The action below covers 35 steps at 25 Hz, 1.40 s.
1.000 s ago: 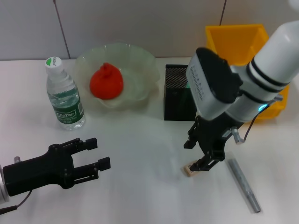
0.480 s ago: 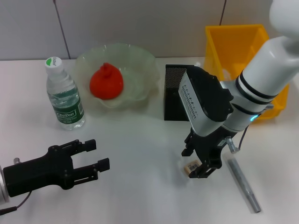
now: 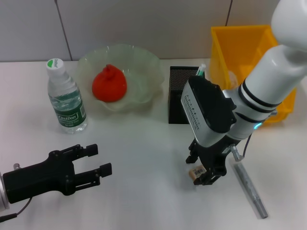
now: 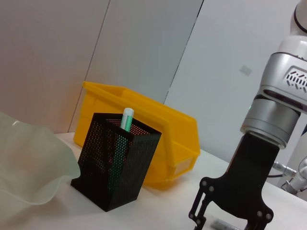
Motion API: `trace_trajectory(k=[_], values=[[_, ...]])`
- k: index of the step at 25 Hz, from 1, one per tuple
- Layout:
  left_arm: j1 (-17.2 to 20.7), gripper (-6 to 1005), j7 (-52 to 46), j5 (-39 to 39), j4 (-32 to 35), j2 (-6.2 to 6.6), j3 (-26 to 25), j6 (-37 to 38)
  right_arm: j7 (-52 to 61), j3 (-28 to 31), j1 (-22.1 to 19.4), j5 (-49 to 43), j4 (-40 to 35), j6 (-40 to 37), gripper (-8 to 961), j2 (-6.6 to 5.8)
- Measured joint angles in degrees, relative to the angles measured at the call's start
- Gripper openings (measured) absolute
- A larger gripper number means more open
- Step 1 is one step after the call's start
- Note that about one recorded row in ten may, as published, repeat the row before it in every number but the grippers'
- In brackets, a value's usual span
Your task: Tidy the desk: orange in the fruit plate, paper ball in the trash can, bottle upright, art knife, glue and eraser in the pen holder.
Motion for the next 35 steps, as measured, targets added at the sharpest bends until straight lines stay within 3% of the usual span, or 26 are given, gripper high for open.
trace_trajectory(k=[19,25,29,35], values=[[0.0,786,0.0,0.0,0.0,0.00,-0.2,-0.4,0.3,-0.4,0.2,0.2,1.1,1.3,365,0.00],[0.0,786,0.0,0.0,0.0,0.00,-0.2,-0.6,1.6,0.3,0.1,0.6,0.0,0.9,246,-0.11],[0.0,786,-0.5,0.0,0.0,0.14,-0.2,-0.6,6.8,2.1,-0.8,1.8,-6.6,-2.4,247,-0.46],[-0.4,786,-1.4,0.0,0.0,0.32,0.0,-0.7,16.9,12.2,-2.0,2.3,-19.9,-8.1,247,-0.60]])
